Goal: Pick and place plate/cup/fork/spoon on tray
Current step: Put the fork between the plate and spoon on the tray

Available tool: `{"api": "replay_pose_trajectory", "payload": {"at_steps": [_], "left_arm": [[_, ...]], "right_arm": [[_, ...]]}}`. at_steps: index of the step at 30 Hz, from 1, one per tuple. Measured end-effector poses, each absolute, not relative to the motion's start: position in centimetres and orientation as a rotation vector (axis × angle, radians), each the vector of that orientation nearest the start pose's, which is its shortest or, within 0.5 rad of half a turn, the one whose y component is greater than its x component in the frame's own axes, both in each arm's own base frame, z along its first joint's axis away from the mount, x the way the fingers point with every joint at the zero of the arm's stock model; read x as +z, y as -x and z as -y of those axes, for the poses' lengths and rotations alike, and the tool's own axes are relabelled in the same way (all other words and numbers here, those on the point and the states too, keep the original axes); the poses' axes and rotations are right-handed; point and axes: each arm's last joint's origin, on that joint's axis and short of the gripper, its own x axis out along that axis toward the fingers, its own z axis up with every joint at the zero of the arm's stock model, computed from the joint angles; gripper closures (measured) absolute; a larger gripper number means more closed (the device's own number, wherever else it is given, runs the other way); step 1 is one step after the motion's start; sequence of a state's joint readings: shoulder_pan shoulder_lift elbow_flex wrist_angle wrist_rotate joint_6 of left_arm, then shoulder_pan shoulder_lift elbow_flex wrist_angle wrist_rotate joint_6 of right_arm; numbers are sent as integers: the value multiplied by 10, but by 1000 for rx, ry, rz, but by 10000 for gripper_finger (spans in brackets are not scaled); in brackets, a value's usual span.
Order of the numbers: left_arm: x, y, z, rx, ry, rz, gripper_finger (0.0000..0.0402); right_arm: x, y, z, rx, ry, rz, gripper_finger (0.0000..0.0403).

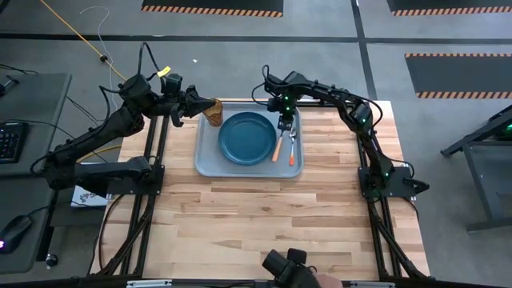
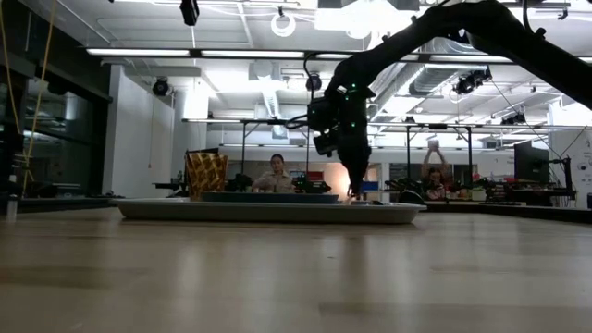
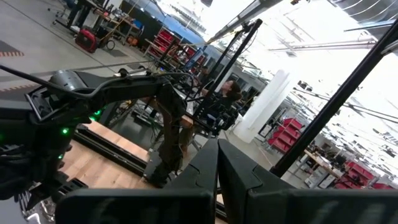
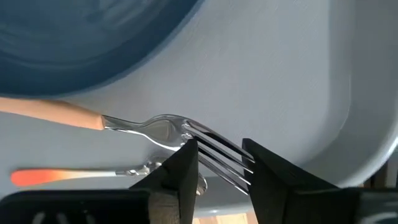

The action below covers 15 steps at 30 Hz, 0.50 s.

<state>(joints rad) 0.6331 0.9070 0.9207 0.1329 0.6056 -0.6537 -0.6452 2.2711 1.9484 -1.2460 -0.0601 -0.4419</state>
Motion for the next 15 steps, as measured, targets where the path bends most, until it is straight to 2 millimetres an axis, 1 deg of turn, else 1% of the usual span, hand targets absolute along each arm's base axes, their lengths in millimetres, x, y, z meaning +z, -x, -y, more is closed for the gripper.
{"api": "replay_pose_trajectory", "payload": {"at_steps": [4, 12, 15], "left_arm": [[388, -165, -100, -13, 567, 124, 401], [388, -165, -100, -13, 568, 123, 401], [388, -165, -100, -13, 568, 123, 401]], "right_arm": [[188, -355, 260, -114, -194, -1545, 280], [188, -359, 255, -117, -188, -1548, 212], [188, -360, 256, -138, -168, -1554, 194]]}}
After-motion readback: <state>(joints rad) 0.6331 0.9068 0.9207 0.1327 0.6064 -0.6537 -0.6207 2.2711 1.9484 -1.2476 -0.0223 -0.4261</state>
